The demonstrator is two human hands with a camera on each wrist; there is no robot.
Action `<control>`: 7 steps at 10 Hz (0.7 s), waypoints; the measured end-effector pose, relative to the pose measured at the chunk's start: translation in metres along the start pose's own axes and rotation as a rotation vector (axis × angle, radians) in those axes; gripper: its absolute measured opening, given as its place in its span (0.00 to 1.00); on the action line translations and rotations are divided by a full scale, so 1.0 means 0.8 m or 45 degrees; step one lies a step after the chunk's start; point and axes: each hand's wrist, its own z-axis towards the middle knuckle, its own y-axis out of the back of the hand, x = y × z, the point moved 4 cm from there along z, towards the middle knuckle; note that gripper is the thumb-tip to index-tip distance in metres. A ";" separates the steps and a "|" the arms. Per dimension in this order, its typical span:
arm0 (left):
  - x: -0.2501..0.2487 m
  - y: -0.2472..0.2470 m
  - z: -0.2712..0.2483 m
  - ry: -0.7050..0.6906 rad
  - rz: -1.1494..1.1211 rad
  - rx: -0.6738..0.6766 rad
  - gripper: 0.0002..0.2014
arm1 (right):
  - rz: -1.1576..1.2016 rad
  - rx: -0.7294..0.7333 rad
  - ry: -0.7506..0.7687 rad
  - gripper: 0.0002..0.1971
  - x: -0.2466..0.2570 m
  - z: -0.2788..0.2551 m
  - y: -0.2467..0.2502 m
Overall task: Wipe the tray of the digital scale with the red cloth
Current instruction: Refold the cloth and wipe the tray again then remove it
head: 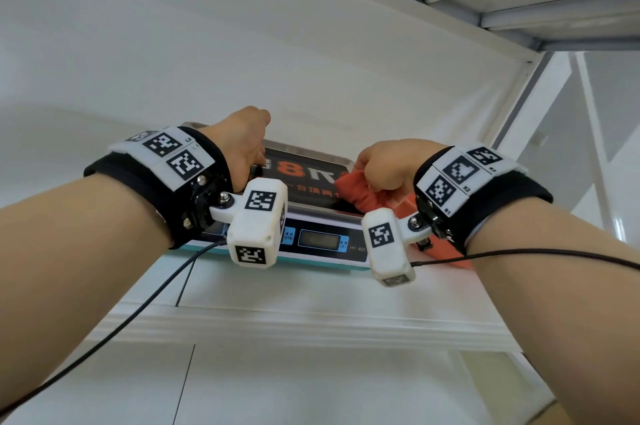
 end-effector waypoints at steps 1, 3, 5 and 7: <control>0.000 -0.001 0.000 -0.002 0.008 -0.011 0.36 | 0.139 0.065 0.016 0.03 0.000 0.001 -0.006; 0.001 -0.004 0.001 0.028 0.031 -0.051 0.35 | 0.286 0.085 0.069 0.04 0.011 0.001 -0.020; 0.002 0.000 0.009 0.074 0.063 -0.035 0.36 | 0.440 0.112 0.159 0.06 0.029 0.002 -0.026; -0.010 0.003 0.006 0.009 0.149 -0.064 0.37 | 0.103 -0.214 0.050 0.06 0.003 0.013 -0.001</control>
